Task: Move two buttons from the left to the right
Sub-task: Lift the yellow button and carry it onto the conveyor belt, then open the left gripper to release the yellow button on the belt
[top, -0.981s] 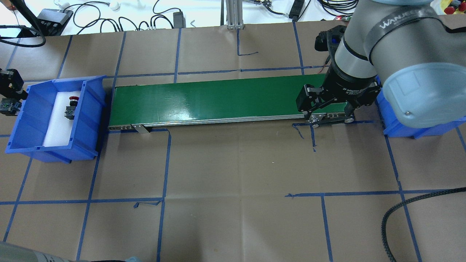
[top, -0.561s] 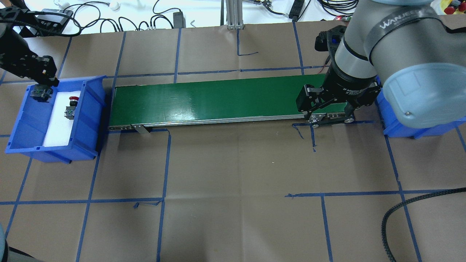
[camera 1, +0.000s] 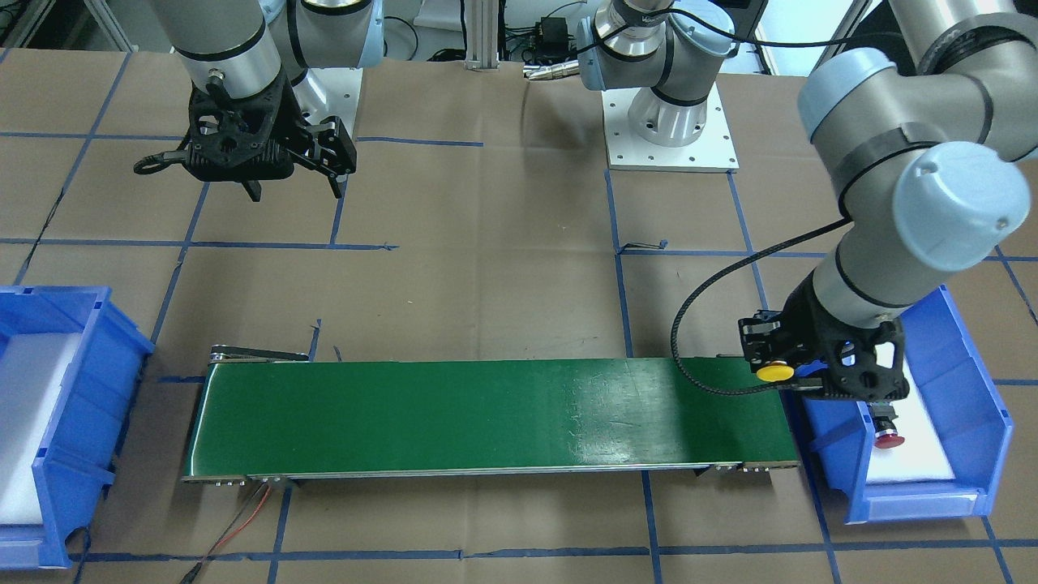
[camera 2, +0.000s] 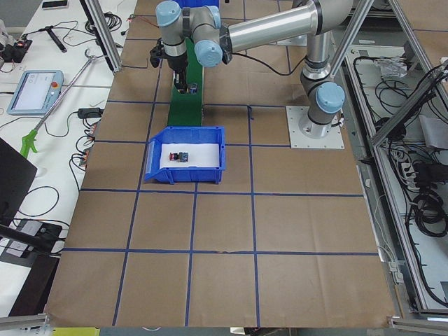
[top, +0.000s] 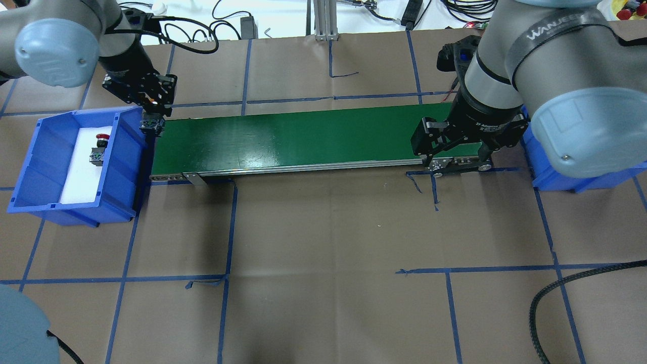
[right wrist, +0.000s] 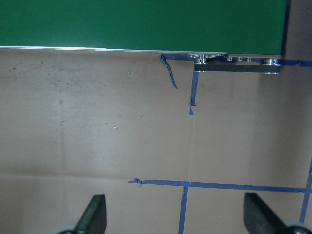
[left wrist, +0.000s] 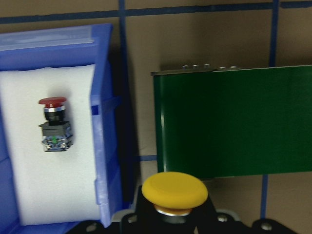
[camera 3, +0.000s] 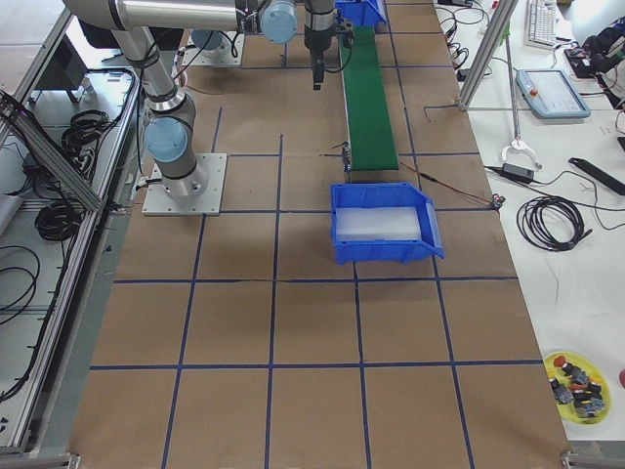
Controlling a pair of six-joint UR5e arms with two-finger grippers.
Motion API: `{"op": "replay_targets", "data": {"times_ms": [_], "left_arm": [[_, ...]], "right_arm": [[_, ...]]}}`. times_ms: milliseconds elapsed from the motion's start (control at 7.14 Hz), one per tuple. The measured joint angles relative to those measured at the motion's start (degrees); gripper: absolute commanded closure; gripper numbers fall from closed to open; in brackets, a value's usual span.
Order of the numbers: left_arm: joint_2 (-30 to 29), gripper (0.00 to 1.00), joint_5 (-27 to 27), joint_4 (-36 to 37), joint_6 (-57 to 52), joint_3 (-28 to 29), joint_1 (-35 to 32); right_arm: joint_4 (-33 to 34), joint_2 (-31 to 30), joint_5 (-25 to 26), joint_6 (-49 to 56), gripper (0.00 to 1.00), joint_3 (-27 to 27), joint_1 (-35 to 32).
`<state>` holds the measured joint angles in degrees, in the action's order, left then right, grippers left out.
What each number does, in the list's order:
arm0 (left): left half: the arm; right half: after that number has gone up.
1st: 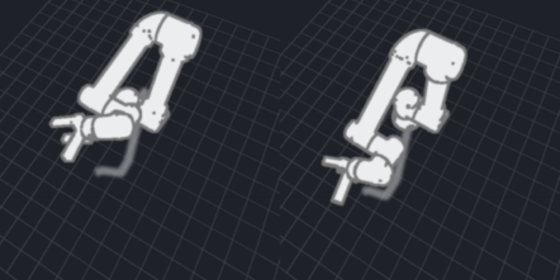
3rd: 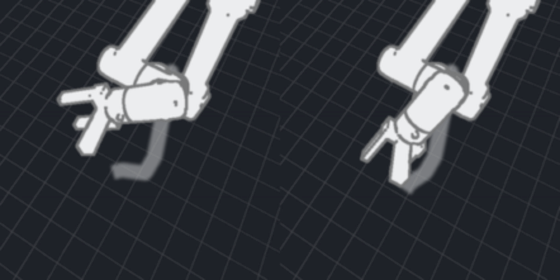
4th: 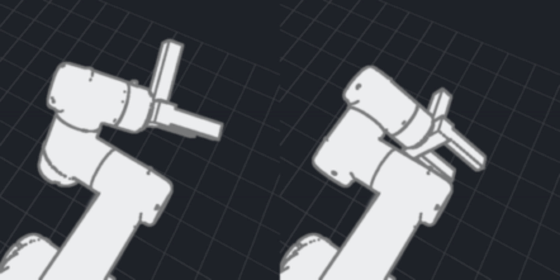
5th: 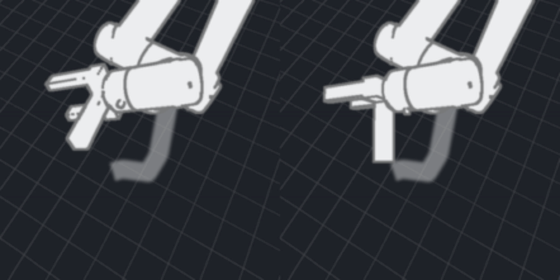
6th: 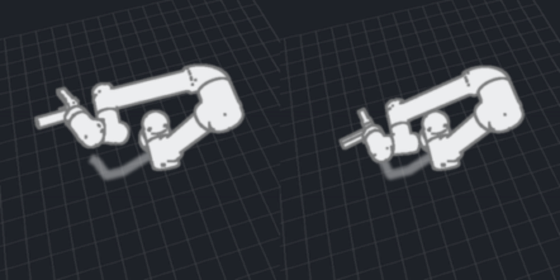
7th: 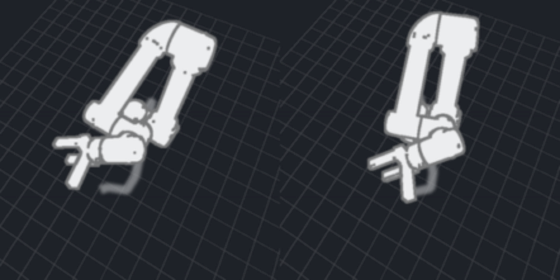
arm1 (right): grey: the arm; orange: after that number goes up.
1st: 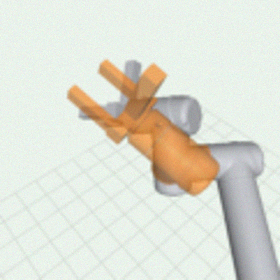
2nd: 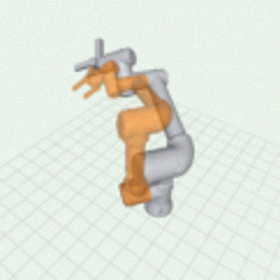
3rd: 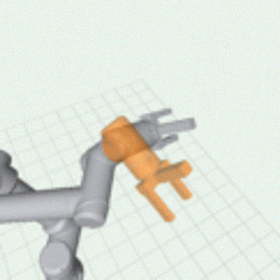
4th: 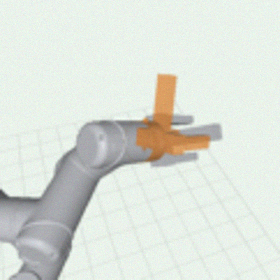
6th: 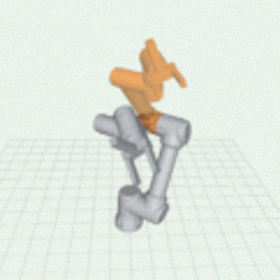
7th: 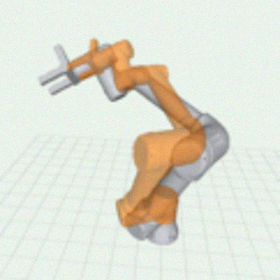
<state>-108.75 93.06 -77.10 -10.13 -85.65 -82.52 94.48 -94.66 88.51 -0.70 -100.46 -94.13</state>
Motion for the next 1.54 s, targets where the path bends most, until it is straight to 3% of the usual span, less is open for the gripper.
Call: {"op": "replay_targets", "data": {"times_ms": [561, 841, 981, 1121, 1542], "left_arm": [[-6.42, 0.9, -0.11, 7.09, 4.91, -2.58, -1.4], [-8.03, 0.81, -0.24, 12.72, 5.17, -5.27, -1.51], [-8.16, 0.27, -0.32, 14.95, 5.17, -6.17, -1.51], [-8.03, 0.0, -0.38, 15.92, 5.21, -6.54, -1.51], [-7.03, 0.0, -0.39, 16.02, 5.37, -5.59, -1.51]], "right_arm": [[0.0, 0.0, 0.0, 0.0, 0.0, 0.0, 0.0], [0.0, 0.0, 0.0, 0.0, 0.0, 0.0, 0.0], [0.0, 0.0, 0.0, 0.0, 0.0, 0.0, 0.0], [0.0, -0.01, 0.0, 0.0, 0.0, 0.0, 0.0], [0.0, -0.01, 0.0, 0.0, 0.0, 0.0, 0.0]]}}
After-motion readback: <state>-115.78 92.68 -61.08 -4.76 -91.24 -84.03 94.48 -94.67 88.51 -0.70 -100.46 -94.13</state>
